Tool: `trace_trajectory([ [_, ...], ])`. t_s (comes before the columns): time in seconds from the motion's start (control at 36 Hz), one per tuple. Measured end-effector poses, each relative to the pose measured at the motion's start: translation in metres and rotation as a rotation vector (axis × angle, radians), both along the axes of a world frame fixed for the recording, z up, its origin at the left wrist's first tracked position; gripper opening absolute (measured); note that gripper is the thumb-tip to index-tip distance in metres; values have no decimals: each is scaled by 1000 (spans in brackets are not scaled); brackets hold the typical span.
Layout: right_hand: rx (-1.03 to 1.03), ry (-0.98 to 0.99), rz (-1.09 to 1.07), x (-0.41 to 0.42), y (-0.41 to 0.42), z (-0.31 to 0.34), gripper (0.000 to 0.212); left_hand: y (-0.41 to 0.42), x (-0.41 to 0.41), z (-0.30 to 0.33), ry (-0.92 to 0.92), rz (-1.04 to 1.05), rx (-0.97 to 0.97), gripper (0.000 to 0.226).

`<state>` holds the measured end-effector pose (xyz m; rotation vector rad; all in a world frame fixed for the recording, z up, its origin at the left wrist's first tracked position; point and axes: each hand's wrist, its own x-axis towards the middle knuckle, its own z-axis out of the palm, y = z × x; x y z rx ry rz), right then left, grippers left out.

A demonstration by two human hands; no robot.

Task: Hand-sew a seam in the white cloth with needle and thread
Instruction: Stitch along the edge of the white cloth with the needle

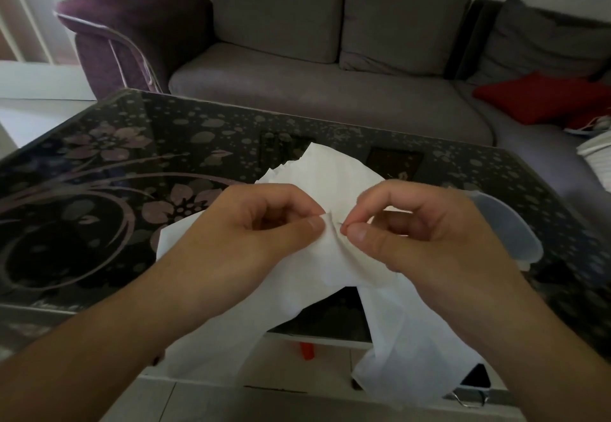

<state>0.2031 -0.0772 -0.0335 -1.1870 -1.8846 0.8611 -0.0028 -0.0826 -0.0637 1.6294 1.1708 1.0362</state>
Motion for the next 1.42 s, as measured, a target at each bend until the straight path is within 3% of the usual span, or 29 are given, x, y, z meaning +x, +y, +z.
trace_trajectory([
  [0.14, -75, -6, 39, -1, 0, 0, 8, -1, 1, -1, -5, -64, 6, 16],
  [0.39, -148, -45, 41, 2, 1, 0, 17, -1, 1, 0, 45, -122, -17, 20],
  [1.42, -12, -216, -48, 2, 1, -8, 22, -3, 6, -4, 137, -39, 66, 17],
])
